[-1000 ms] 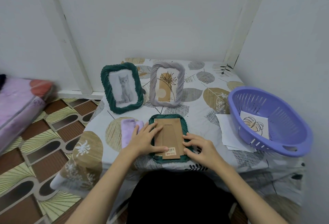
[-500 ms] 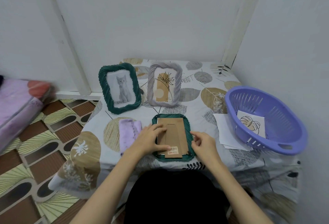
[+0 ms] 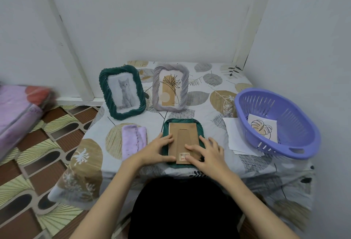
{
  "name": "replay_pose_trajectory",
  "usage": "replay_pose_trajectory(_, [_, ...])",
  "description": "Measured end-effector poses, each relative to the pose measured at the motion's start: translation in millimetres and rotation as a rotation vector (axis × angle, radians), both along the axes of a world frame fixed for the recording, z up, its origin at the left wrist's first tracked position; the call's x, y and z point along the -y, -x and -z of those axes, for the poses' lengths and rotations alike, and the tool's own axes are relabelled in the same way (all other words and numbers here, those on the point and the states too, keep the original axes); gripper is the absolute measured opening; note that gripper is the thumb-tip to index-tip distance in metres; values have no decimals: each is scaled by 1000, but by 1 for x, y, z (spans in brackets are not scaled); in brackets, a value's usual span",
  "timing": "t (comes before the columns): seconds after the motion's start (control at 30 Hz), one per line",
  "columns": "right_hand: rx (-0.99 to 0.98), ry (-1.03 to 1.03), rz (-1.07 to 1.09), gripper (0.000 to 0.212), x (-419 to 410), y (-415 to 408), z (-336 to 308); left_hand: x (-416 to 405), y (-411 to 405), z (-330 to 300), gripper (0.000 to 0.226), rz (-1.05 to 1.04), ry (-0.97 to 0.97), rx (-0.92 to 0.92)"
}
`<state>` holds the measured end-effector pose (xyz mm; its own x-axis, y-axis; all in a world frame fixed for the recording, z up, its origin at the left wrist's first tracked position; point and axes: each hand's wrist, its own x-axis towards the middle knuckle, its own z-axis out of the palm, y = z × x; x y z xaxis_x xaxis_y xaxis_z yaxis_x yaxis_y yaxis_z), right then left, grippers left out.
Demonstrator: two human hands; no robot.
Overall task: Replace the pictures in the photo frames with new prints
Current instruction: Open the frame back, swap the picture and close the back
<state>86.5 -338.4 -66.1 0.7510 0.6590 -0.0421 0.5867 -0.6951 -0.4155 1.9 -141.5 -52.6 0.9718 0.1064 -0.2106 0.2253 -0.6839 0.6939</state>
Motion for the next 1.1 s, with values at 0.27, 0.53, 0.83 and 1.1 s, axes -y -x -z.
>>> replay_pose_trajectory(0.27, [-6,-25,21,69,0,2,5,-1,11,9,74,8,-12,86])
replay_pose_trajectory(0.53, [-15,-38,32,68,0,2,8,2,15,18,68,-15,-38,204])
replay_pose_trajectory(0.83, [-47,-62,36,67,0,5,4,3,12,20,61,-36,-86,227])
replay_pose_trajectory(1.1, [-87,-19,2,37,-2,1,-11,-4,-25,4,39,-324,-91,416])
